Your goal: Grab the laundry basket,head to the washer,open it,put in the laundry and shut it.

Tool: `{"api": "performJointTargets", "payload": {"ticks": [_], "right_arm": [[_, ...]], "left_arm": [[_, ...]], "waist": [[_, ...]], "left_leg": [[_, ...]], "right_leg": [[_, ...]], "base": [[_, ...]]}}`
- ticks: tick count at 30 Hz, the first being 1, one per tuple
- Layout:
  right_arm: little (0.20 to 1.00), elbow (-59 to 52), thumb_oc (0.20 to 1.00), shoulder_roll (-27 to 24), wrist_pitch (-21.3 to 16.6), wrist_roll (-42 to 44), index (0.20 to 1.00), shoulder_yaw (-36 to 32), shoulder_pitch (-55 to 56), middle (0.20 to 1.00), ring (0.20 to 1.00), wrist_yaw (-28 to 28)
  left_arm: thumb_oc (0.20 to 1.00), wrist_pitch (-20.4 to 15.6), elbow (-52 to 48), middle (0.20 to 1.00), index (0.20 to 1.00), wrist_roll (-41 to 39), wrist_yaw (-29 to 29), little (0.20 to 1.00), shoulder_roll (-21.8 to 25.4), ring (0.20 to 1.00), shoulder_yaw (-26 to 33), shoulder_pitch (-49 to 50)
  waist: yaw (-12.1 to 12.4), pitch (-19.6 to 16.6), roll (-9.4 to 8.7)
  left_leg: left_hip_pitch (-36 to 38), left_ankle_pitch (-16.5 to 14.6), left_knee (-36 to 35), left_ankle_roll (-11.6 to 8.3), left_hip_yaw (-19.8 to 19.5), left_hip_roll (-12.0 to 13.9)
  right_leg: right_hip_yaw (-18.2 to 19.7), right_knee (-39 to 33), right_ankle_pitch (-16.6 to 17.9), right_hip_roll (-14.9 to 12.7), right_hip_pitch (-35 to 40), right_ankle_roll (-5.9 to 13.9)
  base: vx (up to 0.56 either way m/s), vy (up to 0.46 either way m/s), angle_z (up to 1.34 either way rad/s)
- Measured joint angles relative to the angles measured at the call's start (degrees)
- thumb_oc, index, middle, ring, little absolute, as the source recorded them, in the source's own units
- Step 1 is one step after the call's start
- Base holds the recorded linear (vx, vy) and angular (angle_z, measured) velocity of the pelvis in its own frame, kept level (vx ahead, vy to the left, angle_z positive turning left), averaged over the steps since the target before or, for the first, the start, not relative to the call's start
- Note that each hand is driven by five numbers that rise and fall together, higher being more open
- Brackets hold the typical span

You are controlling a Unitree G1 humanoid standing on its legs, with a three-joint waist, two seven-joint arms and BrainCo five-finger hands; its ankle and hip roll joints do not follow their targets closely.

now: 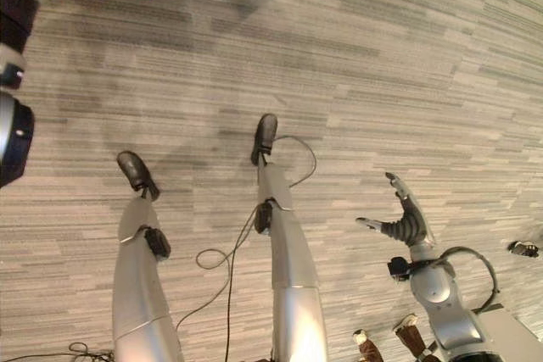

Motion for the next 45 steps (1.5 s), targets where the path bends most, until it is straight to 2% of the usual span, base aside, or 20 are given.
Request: {"api": "performJointTargets", "payload": {"ticks": [2, 5, 7, 9, 10, 15, 18, 21, 23, 25, 26, 28, 29, 30, 31, 35, 36, 38, 42, 45], "right_arm": [[1.0, 3.4, 1.0, 0.6, 0.0, 0.0, 1.0, 0.1, -0.4, 1.0, 1.0, 0.1], [1.0, 7.3, 1.0, 0.1, 1.3, 0.1, 1.0, 2.9, -2.5, 1.0, 1.0, 0.5], [1.0, 4.8, 1.0, -0.8, 1.0, 0.1, 1.0, 2.8, -2.4, 1.0, 1.0, 0.9], [1.0, 1.7, 1.0, -2.1, 0.3, 0.1, 1.0, 2.5, -2.5, 1.0, 1.0, 1.3], [1.0, -0.8, 1.0, -4.5, -0.3, 0.0, 1.0, 2.0, -2.6, 1.0, 1.0, 1.8], [1.0, -6.7, 1.0, -7.7, -2.2, 0.0, 1.0, -4.3, -1.4, 1.0, 1.0, 2.2], [1.0, -6.0, 1.0, -8.0, -2.5, 0.0, 1.0, -4.1, -0.6, 1.0, 1.0, 2.2], [1.0, -5.8, 1.0, -8.0, -3.3, 0.0, 1.0, -3.8, 1.1, 1.0, 1.0, 2.1], [1.0, -5.1, 1.0, -7.9, -3.3, -0.1, 1.0, -1.8, 1.4, 1.0, 1.0, 1.2], [1.0, -4.3, 1.0, -6.9, -3.6, -0.1, 1.0, -0.1, 1.6, 1.0, 1.0, 1.1], [1.0, -4.0, 1.0, -5.6, -3.4, -0.1, 1.0, 1.7, 1.7, 1.0, 1.0, 1.0], [1.0, -3.8, 1.0, -4.7, -3.4, -0.1, 1.0, 3.4, 1.7, 1.0, 1.0, 1.2], [1.0, -3.7, 1.0, -3.9, -3.2, -0.1, 1.0, 4.3, 1.7, 1.0, 1.0, 1.1], [1.0, -3.7, 1.0, -3.7, -3.1, -0.2, 1.0, 6.5, 2.0, 1.0, 1.0, 1.2], [1.0, -3.5, 1.0, -2.8, -3.1, -0.5, 1.0, 7.2, 3.7, 1.0, 1.0, 1.4], [1.0, -3.0, 1.0, 2.0, -2.5, -2.5, 1.0, 7.4, 5.6, 1.0, 1.0, 1.2], [1.0, -1.9, 1.0, 3.2, -2.0, -2.6, 1.0, 8.1, 5.7, 1.0, 1.0, 1.1], [1.0, -0.3, 1.0, 4.1, -1.5, -3.7, 1.0, 9.2, 4.8, 1.0, 1.0, 1.2], [1.0, 6.4, 1.0, 7.5, -0.5, -4.5, 1.0, 11.3, 0.4, 1.0, 1.0, 1.1], [1.0, 14.0, 1.0, 10.4, 1.2, -4.5, 1.0, 13.4, -2.9, 1.0, 1.0, 0.4]], "left_arm": [[1.0, 1.7, 2.3, 1.0, 1.0, 3.9, -0.5, 1.0, 0.2, 1.0, 2.6, 2.3], [1.0, 6.1, 3.6, 1.0, 1.0, 12.9, 0.3, 1.0, 0.1, 1.0, -1.1, 1.1], [1.0, 7.7, 4.5, 1.0, 1.0, 22.5, 1.6, 1.0, -0.1, 1.0, -8.8, -2.0], [1.0, 9.2, 4.5, 1.0, 1.0, 30.3, 2.7, 1.0, -1.1, 1.0, -12.0, -5.2], [1.0, 11.2, 5.0, 1.0, 1.0, 39.7, 3.9, 1.0, -0.5, 1.0, -21.5, -9.3], [1.0, 13.5, 4.2, 1.0, 1.0, 54.7, 5.9, 1.0, -0.1, 1.0, -20.9, -10.2], [1.0, 13.7, 0.8, 1.0, 1.0, 57.4, 7.4, 1.0, 1.0, 1.0, -20.6, -10.0], [1.0, 14.7, -6.4, 1.0, 1.0, 60.4, 9.5, 1.0, 3.7, 1.0, -17.3, -7.0], [1.0, 14.8, -15.8, 1.0, 1.0, 61.3, 11.2, 1.0, 5.5, 1.0, -8.9, -0.3], [1.0, 14.7, -18.5, 1.0, 1.0, 62.1, 12.3, 1.0, 5.8, 1.0, -6.6, 3.9], [1.0, 14.5, -23.8, 1.0, 1.0, 61.9, 13.4, 1.0, 5.5, 1.0, -0.7, 10.4], [1.0, 14.4, -25.2, 1.0, 1.0, 61.8, 13.9, 1.0, 5.2, 1.0, 0.4, 13.8], [1.0, 13.8, -29.9, 1.0, 1.0, 61.9, 13.7, 1.0, 5.6, 1.0, 5.6, 19.3], [1.0, 12.1, -41.8, 1.0, 1.0, 62.0, 15.7, 1.0, 6.4, 1.0, 16.5, 31.9], [1.0, 11.7, -45.1, 1.0, 1.0, 62.2, 16.2, 1.0, 6.8, 1.0, 18.5, 41.1], [1.0, 10.4, -55.7, 1.0, 1.0, 63.2, 15.8, 1.0, 6.5, 1.0, 29.1, 63.3], [1.0, 9.9, -57.7, 1.0, 1.0, 63.2, 15.5, 1.0, 5.5, 1.0, 31.0, 69.5], [1.0, 9.2, -60.5, 1.0, 1.0, 63.2, 14.5, 1.0, 5.1, 1.0, 32.4, 75.0], [1.0, 4.9, -67.0, 1.0, 1.0, 62.4, 12.5, 1.0, 4.5, 1.0, 34.4, 85.2], [1.0, 0.1, -73.3, 1.0, 1.0, 57.1, 8.6, 1.0, 0.6, 1.0, 33.6, 99.0]], "waist": [[0.9, -0.7, 1.05], [1.5, -0.9, 1.36], [1.0, -0.9, 1.37], [0.2, -0.9, 1.33], [-0.8, -0.9, 1.32], [-2.9, -1.1, 1.27], [-3.0, -1.1, 1.27], [-2.4, -1.1, 1.27], [-2.2, -1.1, 1.2], [-1.3, -1.1, 1.21], [-0.7, -1.2, 1.16], [-0.1, -1.2, 1.16], [0.3, -1.3, 1.19], [0.3, -1.3, 1.14], [1.2, -1.3, 1.06], [1.9, -1.4, 0.5], [2.4, -1.4, 0.27], [3.0, -1.6, -0.32], [4.4, -1.6, -1.89], [6.4, -1.7, -2.14]], "left_leg": [[0.1, 0.0, -0.3, -0.01, -0.3, 0.0], [0.0, 0.0, -0.4, -0.02, -0.4, -0.2], [0.0, 0.0, -0.3, -0.01, -0.2, -0.5], [0.0, 0.0, -0.3, -0.01, -0.2, -0.7], [0.0, -0.1, -0.2, 0.09, -0.1, -0.7], [0.0, -0.4, -0.1, 0.07, 0.1, 0.0], [0.1, -0.4, -0.3, 0.04, 0.0, 0.1], [0.2, -0.4, -0.4, 0.02, -0.3, 0.0], [0.7, -0.4, -0.5, 0.02, -0.6, 0.0], [1.1, -0.4, -0.6, 0.01, -1.0, 0.0], [1.8, -0.4, -0.7, 0.0, -1.2, -0.2], [2.3, -0.3, -0.8, -0.15, -1.5, -0.3], [2.7, -0.3, -0.8, -0.17, -1.7, -0.4], [4.5, -0.1, -1.8, -0.41, -1.5, -0.5], [6.2, 0.1, -2.5, -0.6, -1.7, -0.5], [9.2, 0.1, -3.5, -0.61, -1.7, -0.9], [10.8, 0.1, -3.7, -0.62, -1.7, -1.1], [13.3, 0.0, -4.1, -0.57, -1.6, -1.5], [20.3, -0.5, -5.1, -0.2, -1.3, -1.9], [29.4, -1.1, -7.8, 0.33, -1.1, -2.4]], "right_leg": [[-0.1, 0.1, -0.2, 0.0, 0.0, 0.22], [-0.2, 0.3, -0.2, -0.2, -0.1, 0.25], [0.0, 0.3, -0.2, -0.5, -0.1, 0.25], [0.1, 0.3, -0.2, -0.6, -0.1, 0.26], [0.2, 0.3, -0.2, -0.7, -0.1, 0.26], [0.3, 0.1, -0.2, 0.1, -0.1, 0.28], [0.3, 0.0, -0.2, 0.1, -0.1, 0.28], [0.2, 0.1, -0.3, 0.1, 0.0, 0.36], [0.1, 0.1, -0.3, 0.1, 0.5, 0.44], [0.0, 0.2, -0.4, 0.1, 1.0, 0.48], [0.0, 0.7, -0.6, 0.0, 1.5, 0.77], [-0.1, 0.8, -0.8, -0.1, 2.2, 1.01], [-0.2, 1.2, -1.0, -0.3, 2.4, 1.29], [0.0, 1.4, -1.3, -0.3, 3.5, 1.15], [-0.3, 1.4, -1.8, -0.3, 5.2, 1.19], [-0.4, 2.0, -2.5, -0.6, 7.5, 1.81], [-0.5, 2.0, -2.7, -0.8, 9.1, 2.1], [-0.5, 2.0, -3.0, -1.2, 11.5, 2.44], [-0.5, 2.3, -4.0, -1.7, 17.7, 3.2], [-0.5, 0.2, -4.8, -1.6, 26.7, 3.52]], "base": [[0.0, 0.0, 0.0], [-0.02, 0.005, 0.03], [-0.01, 0.016, 0.04], [-0.03, 0.039, 0.02], [-0.02, 0.035, -0.01], [-0.02, 0.011, -0.05], [0.0, 0.0, 0.0], [-0.02, -0.04, 0.0], [-0.01, -0.021, 0.0], [-0.02, -0.048, 0.02], [-0.02, -0.029, 0.04], [-0.01, -0.016, 0.02], [0.0, 0.0, 0.0], [-0.01, 0.004, 0.04], [-0.01, 0.011, 0.05], [-0.01, 0.017, 0.06], [0.0, 0.027, 0.07], [0.01, 0.031, 0.07], [0.03, 0.063, 0.01], [0.03, 0.112, 0.02]]}}
